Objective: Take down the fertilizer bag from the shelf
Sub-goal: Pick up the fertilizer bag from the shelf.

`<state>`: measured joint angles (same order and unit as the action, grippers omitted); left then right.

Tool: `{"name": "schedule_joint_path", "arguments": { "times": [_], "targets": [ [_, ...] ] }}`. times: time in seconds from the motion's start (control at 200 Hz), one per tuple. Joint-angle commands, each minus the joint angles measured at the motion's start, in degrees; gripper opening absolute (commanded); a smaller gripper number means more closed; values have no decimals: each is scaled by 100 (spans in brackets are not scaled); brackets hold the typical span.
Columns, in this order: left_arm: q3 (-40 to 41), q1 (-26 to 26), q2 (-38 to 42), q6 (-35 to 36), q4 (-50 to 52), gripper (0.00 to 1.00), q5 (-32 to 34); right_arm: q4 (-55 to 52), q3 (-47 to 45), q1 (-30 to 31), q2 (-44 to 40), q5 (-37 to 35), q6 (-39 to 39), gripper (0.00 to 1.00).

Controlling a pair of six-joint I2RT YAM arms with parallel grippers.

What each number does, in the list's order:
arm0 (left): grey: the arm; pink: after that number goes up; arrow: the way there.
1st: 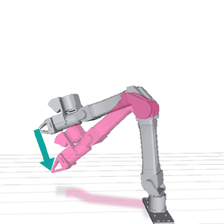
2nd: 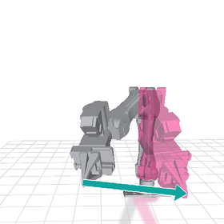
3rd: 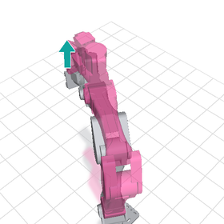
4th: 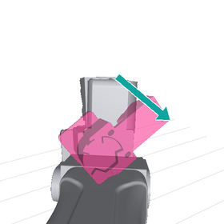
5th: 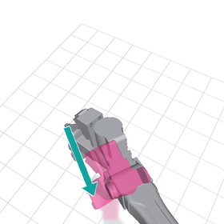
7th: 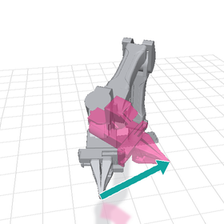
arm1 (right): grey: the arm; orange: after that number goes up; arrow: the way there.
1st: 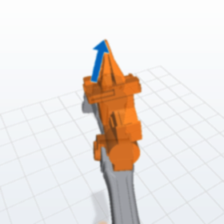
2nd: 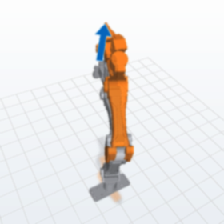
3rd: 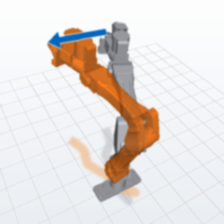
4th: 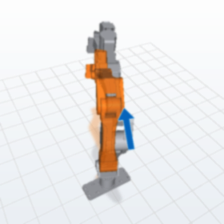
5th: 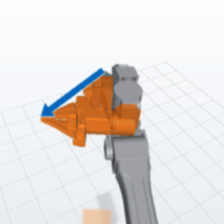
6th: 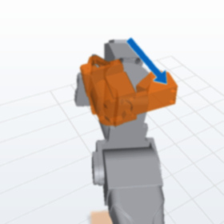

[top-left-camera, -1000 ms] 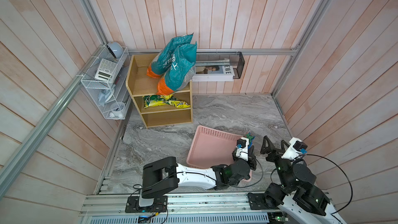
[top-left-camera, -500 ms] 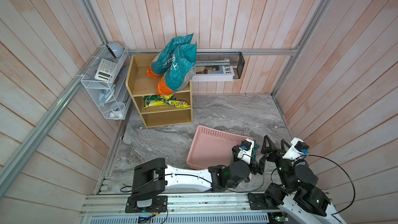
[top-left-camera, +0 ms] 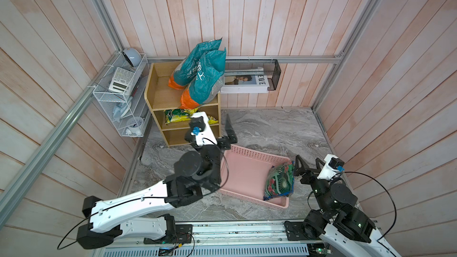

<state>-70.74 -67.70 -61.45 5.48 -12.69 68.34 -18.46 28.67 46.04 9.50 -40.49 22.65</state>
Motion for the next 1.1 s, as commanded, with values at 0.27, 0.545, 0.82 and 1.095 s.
{"name": "schedule_joint_path", "arguments": {
  "times": [0.27,0.545,0.82,1.095],
  "targets": [
    [-934,3334,549,-233,2714,100,-2628,105,24,10,-142,232,-65,98],
    [-1767,4547,-715,348,3096,100,-4368,88,-6,10,-165,296,-77,98],
    [-2210,4837,-1286,637,2799,100,-4591,192,-63,10,-187,384,-103,98],
    [-3101,4957,-2034,859,2977,100,-4666,363,-105,10,-159,384,-224,98]
  ]
}}
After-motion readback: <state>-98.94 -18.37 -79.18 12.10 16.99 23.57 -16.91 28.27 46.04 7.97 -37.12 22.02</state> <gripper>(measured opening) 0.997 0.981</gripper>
